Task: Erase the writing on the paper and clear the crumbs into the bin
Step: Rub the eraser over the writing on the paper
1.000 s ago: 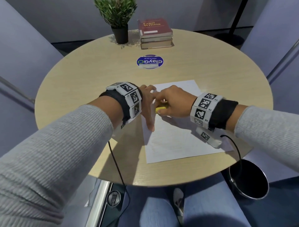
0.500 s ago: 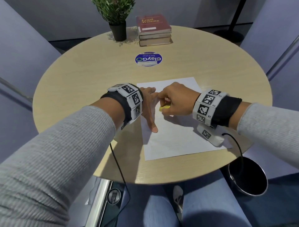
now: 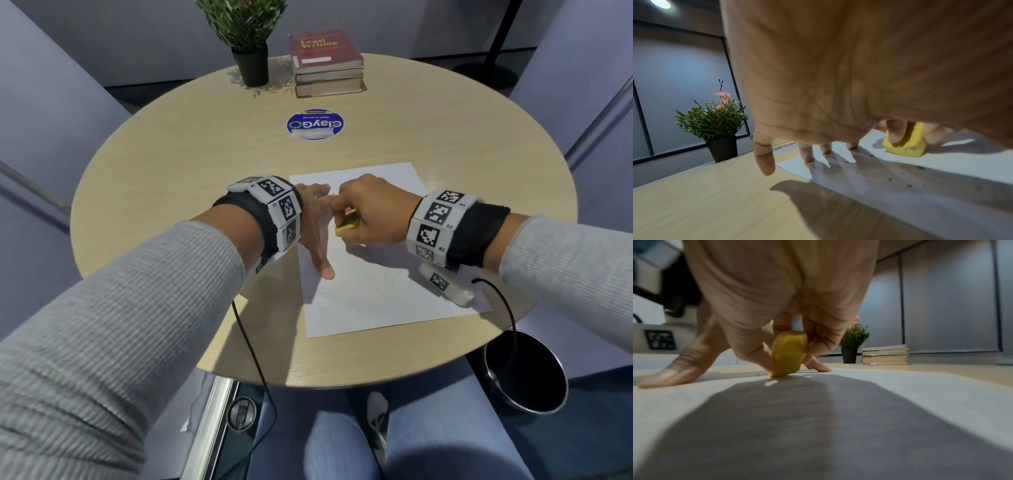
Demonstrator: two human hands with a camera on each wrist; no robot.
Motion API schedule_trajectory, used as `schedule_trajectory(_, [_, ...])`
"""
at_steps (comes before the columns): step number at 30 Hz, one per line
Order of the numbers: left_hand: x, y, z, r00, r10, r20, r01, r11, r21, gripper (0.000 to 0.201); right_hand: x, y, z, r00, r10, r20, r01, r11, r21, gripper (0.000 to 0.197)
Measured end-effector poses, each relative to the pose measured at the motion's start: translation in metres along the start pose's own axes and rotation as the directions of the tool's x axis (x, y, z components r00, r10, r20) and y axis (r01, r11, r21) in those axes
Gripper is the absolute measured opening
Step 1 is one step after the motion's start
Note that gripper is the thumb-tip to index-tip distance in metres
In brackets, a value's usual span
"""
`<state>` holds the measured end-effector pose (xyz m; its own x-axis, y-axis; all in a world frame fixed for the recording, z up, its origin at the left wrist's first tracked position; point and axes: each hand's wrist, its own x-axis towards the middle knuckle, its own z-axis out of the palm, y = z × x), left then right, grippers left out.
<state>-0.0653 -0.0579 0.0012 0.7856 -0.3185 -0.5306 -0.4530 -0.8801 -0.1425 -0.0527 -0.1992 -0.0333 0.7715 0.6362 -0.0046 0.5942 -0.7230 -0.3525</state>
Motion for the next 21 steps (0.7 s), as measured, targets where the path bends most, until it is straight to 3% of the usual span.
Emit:
schedule_trajectory(3, [0.0, -0.002, 0.0, 1.0, -0.008, 0.004, 0.008, 1.0, -0.008, 0.118, -0.006, -0.008, 0.009, 0.995, -0.085, 0.053, 0.081, 0.995, 0.06, 0.007])
schedule_trajectory(7, [0.0, -0.002, 0.001, 1.0, -0.008, -0.011, 0.008, 1.0, 0.005, 0.12, 0.001, 0.01, -0.007, 0.996, 0.088, -0.025, -0.086, 0.993, 0.079, 0.01])
schedule_trajectory(12, [-0.003, 0.0, -0.001, 1.0, -0.007, 0.006, 0.007, 1.0, 0.002, 0.12, -0.007, 0.001, 0.001, 0.999, 0.022, 0.025, -0.023, 0.998, 0.065, 0.01])
schedule_trajectory(16, [-0.005, 0.002, 0.0, 1.0, -0.001, -0.016, 0.001, 1.0, -0.007, 0.127, 0.005, 0.019, -0.012, 0.987, 0.153, -0.045, -0.15, 0.987, 0.051, 0.012])
schedule_trajectory(19, [-0.005, 0.0, 0.0, 1.0, 0.008, -0.024, -0.009, 1.0, -0.012, 0.118, 0.004, 0.013, -0.004, 0.998, 0.061, -0.013, -0.061, 0.998, 0.023, 0.011])
schedule_trajectory(21, [-0.007, 0.002, -0.001, 1.0, 0.005, -0.006, -0.005, 1.0, -0.006, 0.133, 0.002, 0.015, -0.006, 0.998, 0.058, -0.009, -0.058, 0.998, 0.035, 0.013])
